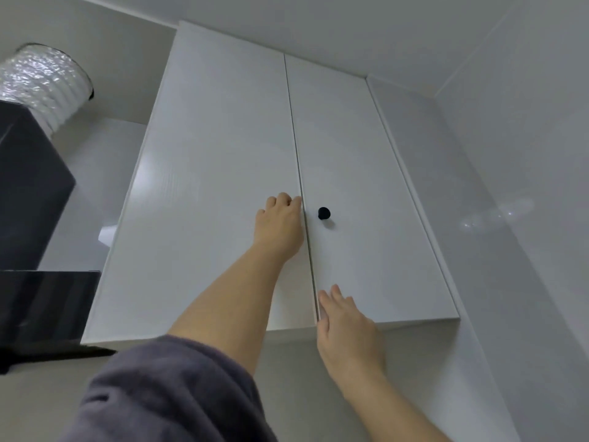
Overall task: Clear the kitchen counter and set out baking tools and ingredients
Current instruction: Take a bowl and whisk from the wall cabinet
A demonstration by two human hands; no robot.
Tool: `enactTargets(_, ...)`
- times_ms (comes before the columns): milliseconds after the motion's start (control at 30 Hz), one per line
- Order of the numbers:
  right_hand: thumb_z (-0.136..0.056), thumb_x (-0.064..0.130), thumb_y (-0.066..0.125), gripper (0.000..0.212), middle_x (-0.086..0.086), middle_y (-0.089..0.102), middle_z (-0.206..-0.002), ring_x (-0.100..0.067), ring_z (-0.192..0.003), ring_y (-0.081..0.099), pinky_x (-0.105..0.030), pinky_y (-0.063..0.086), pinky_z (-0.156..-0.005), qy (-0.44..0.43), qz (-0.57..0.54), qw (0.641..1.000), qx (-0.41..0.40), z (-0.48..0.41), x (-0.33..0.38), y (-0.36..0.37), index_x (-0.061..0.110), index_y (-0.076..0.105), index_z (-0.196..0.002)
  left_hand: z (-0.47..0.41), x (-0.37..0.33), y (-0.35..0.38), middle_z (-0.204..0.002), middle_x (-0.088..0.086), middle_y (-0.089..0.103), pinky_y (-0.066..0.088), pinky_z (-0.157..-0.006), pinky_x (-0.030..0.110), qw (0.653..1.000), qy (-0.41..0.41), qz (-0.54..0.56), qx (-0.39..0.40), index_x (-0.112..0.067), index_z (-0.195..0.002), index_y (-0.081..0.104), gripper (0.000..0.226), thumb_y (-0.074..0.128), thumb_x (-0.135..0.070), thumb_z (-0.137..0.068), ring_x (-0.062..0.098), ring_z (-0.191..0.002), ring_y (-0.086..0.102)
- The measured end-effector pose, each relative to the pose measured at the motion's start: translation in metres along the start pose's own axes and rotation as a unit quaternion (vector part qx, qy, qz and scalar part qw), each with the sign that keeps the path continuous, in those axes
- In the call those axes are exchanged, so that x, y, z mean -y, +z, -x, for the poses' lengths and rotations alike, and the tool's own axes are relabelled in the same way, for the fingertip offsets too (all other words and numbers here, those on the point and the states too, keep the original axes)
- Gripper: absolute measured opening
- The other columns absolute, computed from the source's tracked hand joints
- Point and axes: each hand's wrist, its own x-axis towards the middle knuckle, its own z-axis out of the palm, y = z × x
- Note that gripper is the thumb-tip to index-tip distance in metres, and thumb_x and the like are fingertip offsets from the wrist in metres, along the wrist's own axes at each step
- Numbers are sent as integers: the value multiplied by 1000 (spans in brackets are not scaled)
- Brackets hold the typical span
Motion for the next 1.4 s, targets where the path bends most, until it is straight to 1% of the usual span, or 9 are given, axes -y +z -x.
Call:
enactTargets(367, -99, 37, 30, 31, 7, 41, -149, -23, -117, 54, -35, 44, -88, -8, -15, 1000, -26, -2, -2, -8, 23, 52, -116, -26, -1, -16, -92, 9, 40, 34, -61, 33, 997, 64, -21, 21, -6, -78, 50, 17, 42, 8, -87, 27, -71, 42)
enactTargets(567, -102, 43, 31, 41, -8, 64, -91, -31, -93, 57, -33, 41, -76, 33, -195, 978, 63, -1, 11, -47, 20, 57, -82, -25, -8, -57, -93, 9, 45, 41, -65, 33, 996, 73, 44, -4, 1, -87, 63, 20, 43, 5, -86, 29, -75, 48)
enactTargets(700, -99, 34, 45, 43, 10, 34, -54, -15, -59, 35, -40, 49, -70, 51, -357, 932, 27, 7, 23, -74, 19, 34, -61, -22, -8, -91, -90, 7, 46, 38, -62, 30, 993, 64, 101, -21, -1, -83, 65, 20, 46, 3, -85, 27, -76, 50)
enactTargets(833, -91, 37, 56, 35, 3, 30, -61, -18, -65, 34, -61, 48, -86, 83, -460, 884, 21, 24, 39, -103, 16, 41, -67, -13, -6, -134, -89, 5, 49, 36, -61, 26, 984, 55, 166, -35, -5, -80, 66, 21, 47, 1, -83, 24, -80, 50)
enactTargets(1000, -67, 49, 63, 61, -5, 42, -74, -18, -72, 40, -49, 54, -70, 60, -493, 867, 31, 45, 74, -147, -8, 49, -80, 1, 9, -192, -92, 4, 55, 36, -57, 23, 970, 21, 240, -28, -9, -81, 63, 13, 59, -21, -86, 18, -77, 52)
enactTargets(1033, -68, 46, 63, 61, -5, 42, -73, -18, -71, 40, -58, 48, -85, 48, -502, 863, 35, 50, 81, -155, -12, 49, -84, 4, 12, -202, -90, 3, 53, 35, -55, 22, 968, 14, 249, -28, -11, -79, 61, 19, 62, -29, -86, 16, -74, 52)
enactTargets(1067, -73, 39, 64, 54, -5, 42, -71, -17, -68, 40, -27, 33, -67, 35, -510, 859, 41, 54, 90, -162, -12, 51, -85, 7, 16, -213, -87, 1, 52, 35, -55, 22, 967, 8, 252, -29, -11, -78, 60, 26, 65, -36, -85, 13, -71, 51)
enactTargets(1100, -78, 30, 64, 41, -5, 43, -66, -15, -65, 42, -32, 50, -63, 26, -518, 853, 53, 61, 102, -171, -11, 55, -83, 10, 20, -227, -85, 2, 53, 36, -55, 23, 968, 0, 247, -30, -10, -78, 60, 33, 67, -42, -84, 12, -70, 51)
enactTargets(1400, -84, 22, 54, 21, 9, 47, -58, -9, -50, 39, -19, 31, -44, 10, -449, 891, 61, 107, 203, -212, 14, 51, -65, 42, 47, -324, -100, 10, 52, 56, -49, 33, 954, -165, 222, 117, -11, -110, 40, 47, 72, -29, -82, 27, -89, 61)
